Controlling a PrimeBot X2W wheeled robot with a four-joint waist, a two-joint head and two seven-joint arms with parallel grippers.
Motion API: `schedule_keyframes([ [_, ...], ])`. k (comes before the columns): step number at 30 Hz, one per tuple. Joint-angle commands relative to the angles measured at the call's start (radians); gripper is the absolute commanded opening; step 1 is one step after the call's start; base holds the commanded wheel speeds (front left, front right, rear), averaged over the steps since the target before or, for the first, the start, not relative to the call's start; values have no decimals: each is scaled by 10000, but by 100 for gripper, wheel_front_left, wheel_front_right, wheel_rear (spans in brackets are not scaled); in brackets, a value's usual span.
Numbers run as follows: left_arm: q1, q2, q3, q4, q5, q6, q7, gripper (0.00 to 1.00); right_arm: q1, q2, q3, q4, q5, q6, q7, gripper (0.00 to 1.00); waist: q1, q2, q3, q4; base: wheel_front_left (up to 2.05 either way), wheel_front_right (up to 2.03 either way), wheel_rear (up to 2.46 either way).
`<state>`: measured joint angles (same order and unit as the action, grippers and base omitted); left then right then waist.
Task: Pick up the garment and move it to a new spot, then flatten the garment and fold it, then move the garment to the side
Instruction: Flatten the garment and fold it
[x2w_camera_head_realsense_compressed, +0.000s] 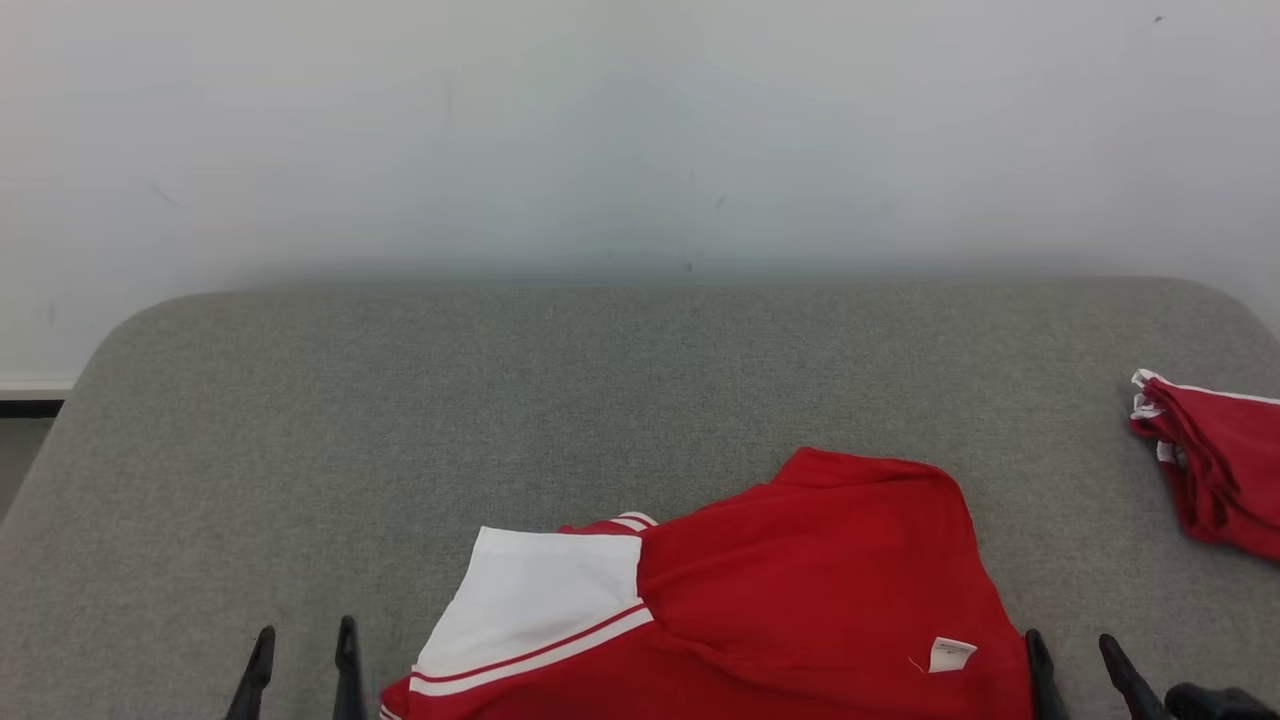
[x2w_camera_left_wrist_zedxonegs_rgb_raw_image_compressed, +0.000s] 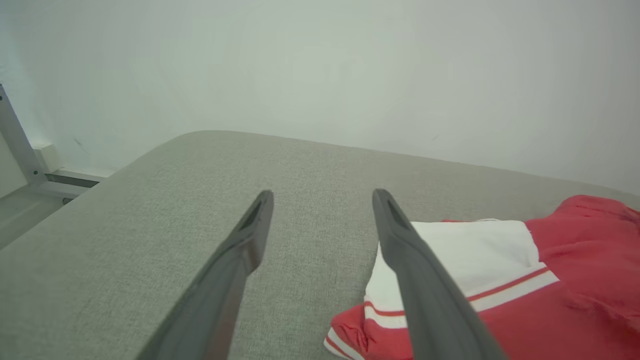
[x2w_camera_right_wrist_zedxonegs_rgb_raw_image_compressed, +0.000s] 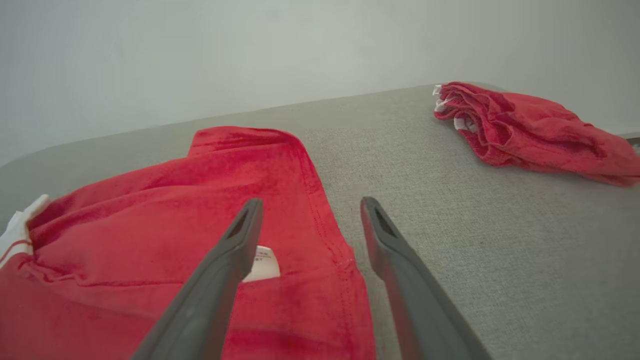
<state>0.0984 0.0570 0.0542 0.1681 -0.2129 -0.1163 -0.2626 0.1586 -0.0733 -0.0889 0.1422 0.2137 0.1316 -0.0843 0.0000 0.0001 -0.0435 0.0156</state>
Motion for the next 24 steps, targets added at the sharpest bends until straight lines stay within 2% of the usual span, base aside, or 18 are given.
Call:
schedule_keyframes([
  [1, -301, 95, -137, 222, 76, -68, -28, 100, -222, -138, -84, -36, 129, -25, 397, 100, 0, -1, 85, -52, 0, 0, 0],
  [5, -1462, 480, -1009, 1337, -191, -156, 474, 100, -738, -307, -222, -304, 214, -24, 1897, 100, 0, -1, 319, -259, 0, 0, 0],
  [12, -3459, 1070, -2180, 2715, -1119, -129, 1962, 100, -1763, -557, 358, -589, 695, -25, 3905, 100, 0, -1, 1172, -667, 0, 0, 0],
  [17, -4505, 1370, -2558, 3650, -1591, -131, 2928, 100, -2324, -615, 751, -761, 796, -24, 4253, 100, 0, -1, 1771, -972, 0, 0, 0],
  [24, -5267, 1518, -2822, 4582, -1951, -133, 3604, 100, -2563, -679, 841, -851, 854, -26, 4167, 100, 0, -1, 2175, -1154, 0, 0, 0],
])
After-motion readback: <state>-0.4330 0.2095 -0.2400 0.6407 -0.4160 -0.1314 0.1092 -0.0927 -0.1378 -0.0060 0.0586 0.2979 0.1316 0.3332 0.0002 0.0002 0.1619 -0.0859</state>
